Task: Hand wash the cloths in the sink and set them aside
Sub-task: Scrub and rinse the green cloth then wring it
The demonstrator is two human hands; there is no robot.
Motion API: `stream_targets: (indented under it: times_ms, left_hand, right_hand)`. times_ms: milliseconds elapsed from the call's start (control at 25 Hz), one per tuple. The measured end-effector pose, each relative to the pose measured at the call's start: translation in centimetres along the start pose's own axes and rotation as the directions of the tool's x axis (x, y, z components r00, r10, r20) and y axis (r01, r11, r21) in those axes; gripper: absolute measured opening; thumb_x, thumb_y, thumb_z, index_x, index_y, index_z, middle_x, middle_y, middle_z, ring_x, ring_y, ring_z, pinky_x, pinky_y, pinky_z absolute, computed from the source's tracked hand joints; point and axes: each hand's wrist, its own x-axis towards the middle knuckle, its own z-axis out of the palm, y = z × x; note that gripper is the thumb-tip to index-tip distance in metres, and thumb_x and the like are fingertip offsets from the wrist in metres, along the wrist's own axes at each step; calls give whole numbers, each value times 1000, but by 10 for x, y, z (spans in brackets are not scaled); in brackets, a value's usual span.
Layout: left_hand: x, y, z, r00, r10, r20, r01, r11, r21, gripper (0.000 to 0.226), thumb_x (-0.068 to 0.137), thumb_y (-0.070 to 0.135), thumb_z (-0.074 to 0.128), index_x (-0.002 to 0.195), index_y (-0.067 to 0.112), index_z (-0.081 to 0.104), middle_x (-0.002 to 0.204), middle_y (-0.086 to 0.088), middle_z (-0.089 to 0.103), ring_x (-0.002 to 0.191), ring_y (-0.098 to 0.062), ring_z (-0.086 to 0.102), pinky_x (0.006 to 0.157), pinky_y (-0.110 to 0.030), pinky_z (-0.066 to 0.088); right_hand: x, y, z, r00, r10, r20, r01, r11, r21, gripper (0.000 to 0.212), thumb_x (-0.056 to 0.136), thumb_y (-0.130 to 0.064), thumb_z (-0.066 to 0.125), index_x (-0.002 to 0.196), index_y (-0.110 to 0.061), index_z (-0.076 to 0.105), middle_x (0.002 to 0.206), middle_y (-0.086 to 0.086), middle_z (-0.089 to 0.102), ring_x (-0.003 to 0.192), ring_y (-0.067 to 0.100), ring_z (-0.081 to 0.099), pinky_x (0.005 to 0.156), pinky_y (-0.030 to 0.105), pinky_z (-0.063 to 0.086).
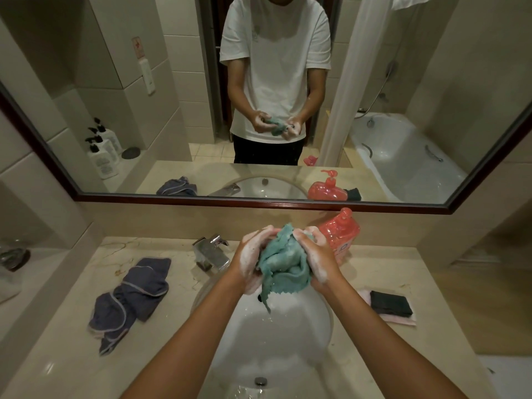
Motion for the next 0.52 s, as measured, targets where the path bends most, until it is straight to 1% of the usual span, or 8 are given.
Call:
stream_targets:
  times_ms: [40,120,160,240,320,400,440,520]
  left_hand:
    - [0,-3,0,999,-10,-50,12,999,34,43,81,40,72,105,5,71,105,-18,73,92,-29,72,81,-38,59]
    - [-2,-14,3,996,-31,-89,44,989,140,46,81,53,69,109,18,73,111,-8,75,100,-24,72,87,-41,57]
    - [-2,-20,5,994,-59,-94,72,987,146,43,85,57,64,112,25,73,114,-4,74,107,-23,70,93,-46,56]
    - [-1,-29,12,987,-155,-51,157,987,40,45,96,62,48,122,33,69,126,0,69,118,-25,65,98,-58,52]
    - [2,-31,20,979,-203,31,205,967,-153,52,101,64,34,130,32,63,132,-5,66,121,-31,63,93,-61,53]
    - [5,-26,28,982,-188,7,181,936,-301,56,103,59,32,129,22,64,128,-14,68,115,-33,67,86,-51,58]
    - [7,-24,32,984,-173,-35,154,936,-315,56,103,57,34,127,17,65,125,-16,70,111,-31,70,82,-45,59]
    - [11,-20,37,981,-137,-137,99,963,-252,46,102,49,48,123,13,67,117,-17,73,102,-27,73,78,-37,59]
  right_hand:
    - [1,-2,0,999,-2,-42,6,996,92,10,99,-12,59,107,-8,53,92,15,63,81,27,65,82,46,55]
    - [5,-6,-1,996,-15,-84,34,973,230,21,103,-12,52,122,-5,56,99,16,66,89,29,65,92,48,52]
    - [7,-7,1,993,-36,-111,62,968,244,22,104,-13,50,123,-6,58,100,15,67,89,28,66,91,46,53]
    - [10,-7,5,978,-80,-191,123,966,229,18,105,-15,49,115,-8,63,99,15,68,88,26,67,87,43,55]
    - [12,-3,6,960,-139,-244,174,976,129,16,105,-16,50,107,-11,66,100,12,70,92,25,69,87,41,56]
    - [9,6,3,955,-203,-214,188,978,-87,16,103,-19,52,102,-19,68,100,6,74,96,23,72,86,37,58]
    - [7,11,2,961,-215,-173,180,964,-194,18,103,-22,53,98,-25,70,96,0,75,96,20,72,83,35,58]
    - [3,17,2,977,-198,-73,161,922,-351,24,101,-27,53,85,-32,70,85,-7,74,89,17,73,76,30,58]
